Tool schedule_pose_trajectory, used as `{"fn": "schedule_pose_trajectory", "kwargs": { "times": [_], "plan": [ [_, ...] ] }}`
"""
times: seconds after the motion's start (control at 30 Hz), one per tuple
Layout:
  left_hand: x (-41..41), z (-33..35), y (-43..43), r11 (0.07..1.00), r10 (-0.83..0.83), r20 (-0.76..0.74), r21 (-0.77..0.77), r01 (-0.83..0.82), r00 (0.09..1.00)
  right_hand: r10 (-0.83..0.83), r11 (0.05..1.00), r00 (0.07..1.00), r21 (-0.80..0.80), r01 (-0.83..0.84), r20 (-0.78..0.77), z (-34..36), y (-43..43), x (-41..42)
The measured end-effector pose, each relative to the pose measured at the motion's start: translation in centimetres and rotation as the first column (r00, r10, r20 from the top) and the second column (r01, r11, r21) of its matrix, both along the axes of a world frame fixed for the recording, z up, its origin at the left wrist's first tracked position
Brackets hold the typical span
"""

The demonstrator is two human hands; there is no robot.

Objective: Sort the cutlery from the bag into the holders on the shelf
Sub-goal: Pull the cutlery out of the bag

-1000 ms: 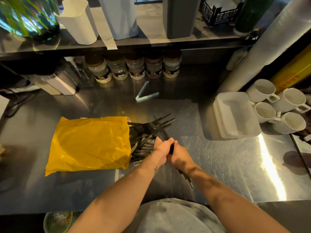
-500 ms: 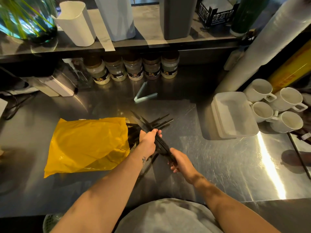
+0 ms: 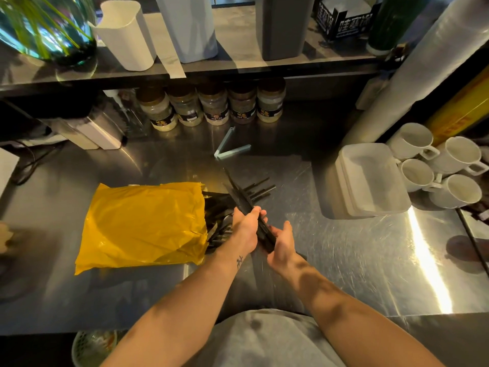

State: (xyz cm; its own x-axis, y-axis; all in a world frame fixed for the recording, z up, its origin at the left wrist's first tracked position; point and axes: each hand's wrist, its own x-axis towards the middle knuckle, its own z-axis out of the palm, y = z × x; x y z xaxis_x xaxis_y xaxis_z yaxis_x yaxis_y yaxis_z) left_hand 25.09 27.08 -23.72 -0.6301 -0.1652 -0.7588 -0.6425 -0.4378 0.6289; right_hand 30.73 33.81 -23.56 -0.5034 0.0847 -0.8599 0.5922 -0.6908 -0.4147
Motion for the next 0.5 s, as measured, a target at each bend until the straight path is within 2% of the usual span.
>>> {"fn": "schedule_pose_trajectory", "kwargs": {
  "times": [0.1,0.2,0.3,0.4,0.5],
  "plan": [
    [0.2,0.5,0.0,0.999,-0.048,-0.014,-0.006,0.048,0.999,-0.031,0.999,0.998,-0.025,0.03,-0.055,0.9,-0.6,-0.2],
    [0.9,0.4,0.1,0.98,-0.191,-0.041,-0.066,0.188,0.981,-0.054,0.996,0.997,-0.078,0.05,-0.058,0.9,-0.5,-0.7],
    [1.8,0.8,-0.4,0.946,-0.299,0.032,-0.12,0.301,0.954,0.041,0.998,0.998,-0.052,-0.043,-0.049,0.7,-0.9,-0.7],
    [2.3,1.2,-2.0,0.916,-0.394,0.037,-0.064,0.396,0.918,0.205,0.976,0.975,0.098,-0.197,-0.087,0.4,-0.4,0.1],
    [2.9,2.4,-4.1,0.866,-0.477,-0.034,0.154,0.477,0.878,0.217,0.959,0.968,0.214,-0.186,-0.129,1.2,1.2,-0.4]
  ]
}}
